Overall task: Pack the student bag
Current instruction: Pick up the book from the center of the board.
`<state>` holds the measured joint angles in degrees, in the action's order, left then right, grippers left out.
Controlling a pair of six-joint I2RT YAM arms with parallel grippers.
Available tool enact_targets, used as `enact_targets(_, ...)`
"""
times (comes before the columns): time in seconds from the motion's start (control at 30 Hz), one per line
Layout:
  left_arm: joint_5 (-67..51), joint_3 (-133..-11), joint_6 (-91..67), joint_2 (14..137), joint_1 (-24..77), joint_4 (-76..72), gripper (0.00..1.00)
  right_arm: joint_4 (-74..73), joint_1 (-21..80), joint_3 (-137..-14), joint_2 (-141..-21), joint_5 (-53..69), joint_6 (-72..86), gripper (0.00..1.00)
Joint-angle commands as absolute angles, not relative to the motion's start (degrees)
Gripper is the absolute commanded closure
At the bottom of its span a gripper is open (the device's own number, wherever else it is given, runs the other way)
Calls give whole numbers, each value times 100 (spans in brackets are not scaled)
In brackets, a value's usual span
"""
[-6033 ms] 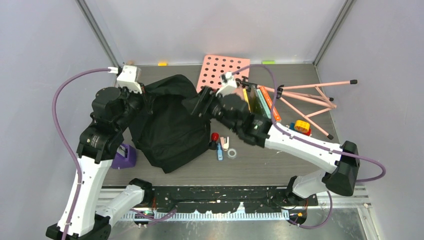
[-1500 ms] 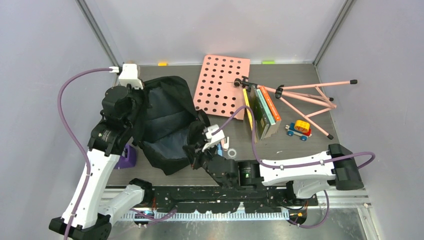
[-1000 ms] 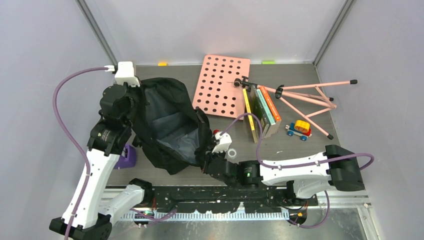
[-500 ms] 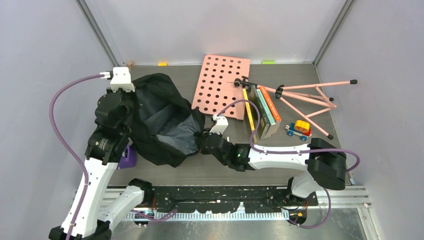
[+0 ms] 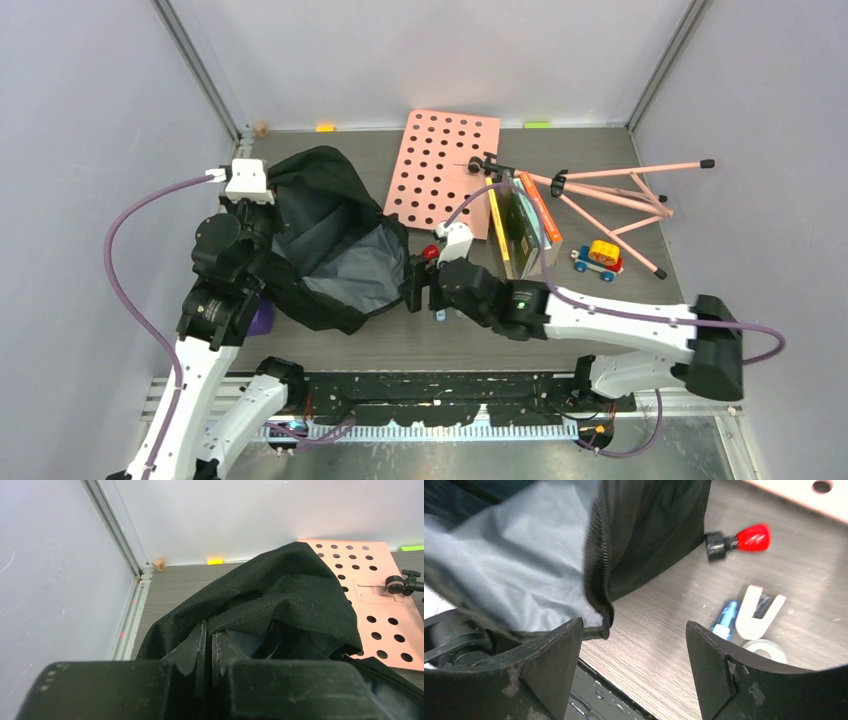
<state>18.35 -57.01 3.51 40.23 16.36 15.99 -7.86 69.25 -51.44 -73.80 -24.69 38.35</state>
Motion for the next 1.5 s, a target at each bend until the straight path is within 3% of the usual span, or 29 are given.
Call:
enact_targets(0.0, 1573, -5635, 281, 4123, 1600, 1271, 100, -1816, 6910, -5905, -6477, -3078, 2985, 16)
enact_targets(0.23, 1431, -5532, 186, 4176, 1600, 1254, 100, -3246, 5742, -7257, -6460, -3395, 2474, 20)
enact_targets(0.47, 1388, -5502, 171, 4242, 1600, 1241, 100, -4418, 3870, -8216, -7749, -2216, 2221, 28)
enact_targets(0.6, 1300, -5485, 120, 4236, 1600, 1236, 100, -4713, 3327, -8512, -8475, -1824, 2066, 30)
enact_targets(0.8, 1291, -5484, 114, 4239, 1600, 1248, 100, -4835, 3147, -8808, -9180, -1490, 1889, 36)
enact_targets(1.47, 1292, -5462, 130, 4210, 1602, 1243, 100, -5089, 3142, -8780, -10048, -2206, 1819, 63)
